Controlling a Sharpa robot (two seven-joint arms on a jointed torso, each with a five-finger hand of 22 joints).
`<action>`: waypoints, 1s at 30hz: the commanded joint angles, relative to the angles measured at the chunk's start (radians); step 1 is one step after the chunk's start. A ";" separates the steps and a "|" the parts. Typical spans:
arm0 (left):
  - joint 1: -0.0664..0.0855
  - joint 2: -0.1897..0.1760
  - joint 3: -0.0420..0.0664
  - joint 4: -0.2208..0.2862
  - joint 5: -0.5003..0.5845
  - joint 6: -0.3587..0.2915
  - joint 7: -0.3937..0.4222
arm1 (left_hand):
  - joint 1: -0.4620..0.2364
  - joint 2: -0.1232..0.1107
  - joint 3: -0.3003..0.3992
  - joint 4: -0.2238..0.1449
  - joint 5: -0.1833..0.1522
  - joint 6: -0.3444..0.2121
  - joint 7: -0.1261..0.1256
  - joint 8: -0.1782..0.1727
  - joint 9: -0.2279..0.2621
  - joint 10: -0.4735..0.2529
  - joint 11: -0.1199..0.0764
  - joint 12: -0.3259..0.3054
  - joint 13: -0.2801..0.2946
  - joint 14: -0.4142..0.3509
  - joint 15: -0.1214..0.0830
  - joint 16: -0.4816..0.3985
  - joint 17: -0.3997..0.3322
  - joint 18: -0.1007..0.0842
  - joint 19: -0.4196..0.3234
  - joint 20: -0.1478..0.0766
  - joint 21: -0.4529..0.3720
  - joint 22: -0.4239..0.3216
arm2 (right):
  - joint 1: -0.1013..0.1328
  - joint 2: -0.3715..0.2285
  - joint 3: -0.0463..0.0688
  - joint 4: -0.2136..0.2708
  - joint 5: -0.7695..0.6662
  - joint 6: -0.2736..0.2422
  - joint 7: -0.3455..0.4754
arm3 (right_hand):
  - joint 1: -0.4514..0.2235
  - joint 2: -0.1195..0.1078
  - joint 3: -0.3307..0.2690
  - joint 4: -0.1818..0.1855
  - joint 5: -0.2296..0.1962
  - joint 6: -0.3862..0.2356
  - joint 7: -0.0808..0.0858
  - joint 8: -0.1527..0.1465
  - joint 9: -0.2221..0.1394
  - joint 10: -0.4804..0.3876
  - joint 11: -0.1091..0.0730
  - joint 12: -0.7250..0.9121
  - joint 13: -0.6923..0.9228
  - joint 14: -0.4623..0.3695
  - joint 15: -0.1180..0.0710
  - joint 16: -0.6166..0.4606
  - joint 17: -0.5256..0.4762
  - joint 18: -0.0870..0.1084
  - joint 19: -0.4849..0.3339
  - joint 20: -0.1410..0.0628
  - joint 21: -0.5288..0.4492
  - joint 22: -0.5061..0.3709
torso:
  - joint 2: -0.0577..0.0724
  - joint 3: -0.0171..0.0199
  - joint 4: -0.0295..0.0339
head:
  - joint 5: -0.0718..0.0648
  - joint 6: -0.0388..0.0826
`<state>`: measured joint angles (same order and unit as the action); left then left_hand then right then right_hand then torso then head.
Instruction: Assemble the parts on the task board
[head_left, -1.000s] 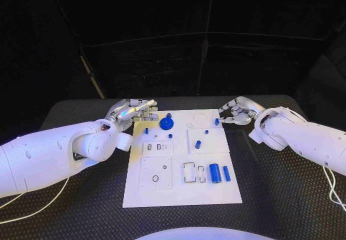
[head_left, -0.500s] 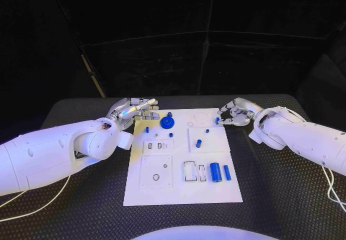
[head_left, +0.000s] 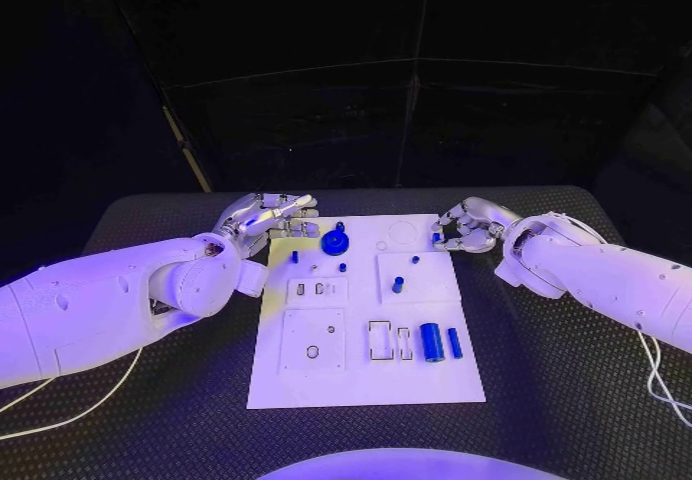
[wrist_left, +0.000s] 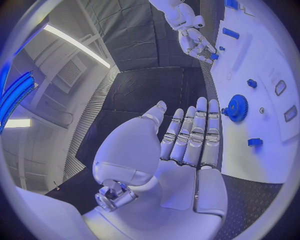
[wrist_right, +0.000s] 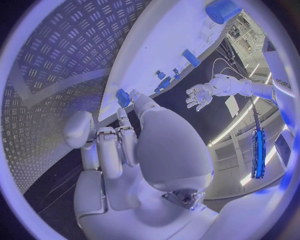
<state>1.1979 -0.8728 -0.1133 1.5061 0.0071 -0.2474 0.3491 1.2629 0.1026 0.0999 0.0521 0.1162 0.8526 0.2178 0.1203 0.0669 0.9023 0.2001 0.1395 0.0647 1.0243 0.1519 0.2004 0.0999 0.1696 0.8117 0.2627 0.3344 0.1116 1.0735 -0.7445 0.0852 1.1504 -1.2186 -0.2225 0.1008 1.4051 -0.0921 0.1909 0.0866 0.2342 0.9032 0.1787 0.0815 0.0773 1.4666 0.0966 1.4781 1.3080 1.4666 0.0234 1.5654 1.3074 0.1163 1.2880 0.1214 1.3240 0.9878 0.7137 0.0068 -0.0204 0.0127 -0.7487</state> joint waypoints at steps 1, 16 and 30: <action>0.001 0.001 0.001 0.001 -0.004 0.011 0.013 | -0.004 -0.002 0.002 -0.003 0.002 0.006 0.041 0.001 -0.001 0.005 0.005 0.000 -0.001 0.010 0.001 -0.006 -0.001 0.014 0.005 0.000 -0.004 -0.001 | 0.000 0.003 0.000 -0.001 -0.010 0.013 -0.005 | -0.001 0.011 0.000 -0.006 -0.007 0.016 0.001 0.008 0.002 0.009 -0.004 -0.001 0.135 0.098 -0.007 -0.003 0.237 -0.008 -0.004 0.001 -0.001 0.000 | -0.001 0.0011 -0.0006 | 0.000 -0.002; 0.001 0.000 0.001 0.001 -0.004 0.011 0.012 | -0.004 -0.002 0.002 -0.003 0.002 0.006 0.041 0.001 -0.001 0.005 0.005 0.000 -0.001 0.010 0.001 -0.006 -0.001 0.014 0.005 0.000 -0.004 -0.001 | -0.002 0.008 0.000 -0.009 -0.010 0.013 -0.013 | -0.006 0.033 -0.002 -0.007 -0.008 0.082 -0.017 0.035 0.010 0.016 -0.019 0.005 0.143 0.099 -0.019 -0.002 0.243 -0.010 0.004 -0.008 0.004 0.011 | -0.001 0.0026 -0.0003 | 0.000 -0.004; 0.001 0.001 0.001 0.000 -0.004 0.012 0.011 | -0.004 -0.002 0.002 -0.003 0.002 0.006 0.041 0.001 -0.001 0.005 0.005 0.000 -0.001 0.010 0.001 -0.006 -0.001 0.014 0.005 0.000 -0.004 -0.001 | -0.006 0.017 0.000 -0.018 -0.010 0.007 -0.023 | -0.005 0.037 -0.001 -0.009 -0.008 0.090 -0.020 0.038 0.010 0.018 -0.022 0.006 0.144 0.100 -0.021 -0.001 0.245 -0.010 0.005 -0.011 0.004 0.012 | -0.001 0.0030 -0.0002 | -0.002 -0.006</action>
<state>1.1979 -0.8729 -0.1133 1.5052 0.0071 -0.2472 0.3490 1.2629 0.1026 0.0999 0.0521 0.1162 0.8526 0.2178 0.1203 0.0669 0.9024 0.2001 0.1395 0.0647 1.0242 0.1519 0.2004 0.0999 0.1696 0.8117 0.2627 0.3344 0.1117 1.0660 -0.7287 0.0851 1.1324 -1.2255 -0.2157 0.0817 1.3975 -0.0651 0.1881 0.0838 0.2303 0.9835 0.1593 0.1160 0.0856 1.4667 0.0819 1.4781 1.3080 1.4668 0.0085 1.5654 1.3073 0.1164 1.2919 0.1175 1.3241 0.9992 0.7122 0.0096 -0.0205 0.0108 -0.7544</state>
